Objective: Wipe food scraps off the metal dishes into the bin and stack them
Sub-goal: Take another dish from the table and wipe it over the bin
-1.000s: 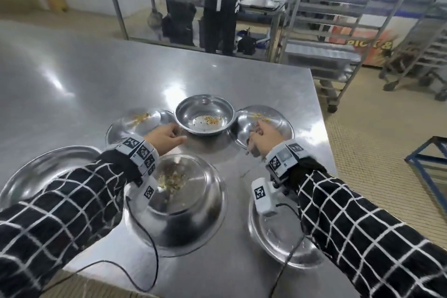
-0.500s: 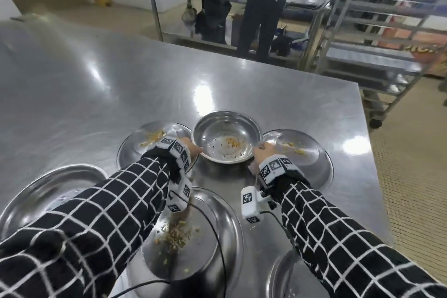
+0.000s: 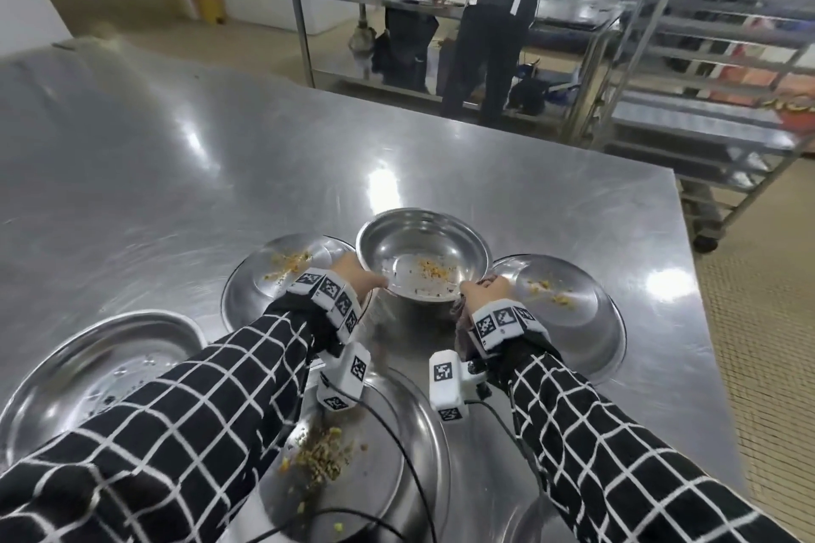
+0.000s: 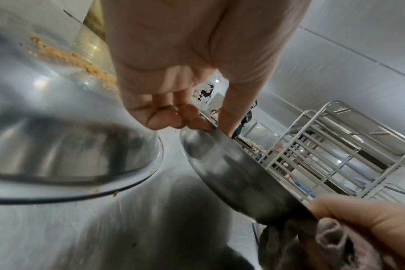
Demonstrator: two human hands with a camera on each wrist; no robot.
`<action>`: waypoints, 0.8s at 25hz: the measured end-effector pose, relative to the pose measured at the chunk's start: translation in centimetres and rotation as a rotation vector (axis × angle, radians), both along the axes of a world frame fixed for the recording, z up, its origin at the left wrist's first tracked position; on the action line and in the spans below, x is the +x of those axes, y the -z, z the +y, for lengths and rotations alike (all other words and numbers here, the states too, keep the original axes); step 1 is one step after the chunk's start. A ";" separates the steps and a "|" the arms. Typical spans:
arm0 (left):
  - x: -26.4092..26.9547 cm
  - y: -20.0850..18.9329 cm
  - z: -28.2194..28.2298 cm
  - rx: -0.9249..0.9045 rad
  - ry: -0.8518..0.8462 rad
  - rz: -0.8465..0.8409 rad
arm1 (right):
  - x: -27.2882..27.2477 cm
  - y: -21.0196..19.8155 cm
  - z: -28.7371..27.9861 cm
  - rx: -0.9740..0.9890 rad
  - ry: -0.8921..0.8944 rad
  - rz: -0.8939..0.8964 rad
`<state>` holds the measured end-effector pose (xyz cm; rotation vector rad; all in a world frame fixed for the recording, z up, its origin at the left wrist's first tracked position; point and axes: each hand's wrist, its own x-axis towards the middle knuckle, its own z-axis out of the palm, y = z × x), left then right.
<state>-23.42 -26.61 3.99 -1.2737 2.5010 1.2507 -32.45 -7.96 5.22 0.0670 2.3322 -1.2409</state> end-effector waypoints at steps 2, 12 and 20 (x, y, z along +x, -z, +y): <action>1.1 -1.3 1.3 0.069 -0.039 0.122 | 0.6 -0.7 0.1 -0.117 0.072 0.012; 6.2 -8.9 8.9 0.274 0.115 0.659 | 8.8 -9.7 8.4 -0.362 0.309 0.298; 10.7 -11.9 20.5 0.568 0.507 0.598 | 20.2 -11.7 20.9 -0.333 0.687 0.451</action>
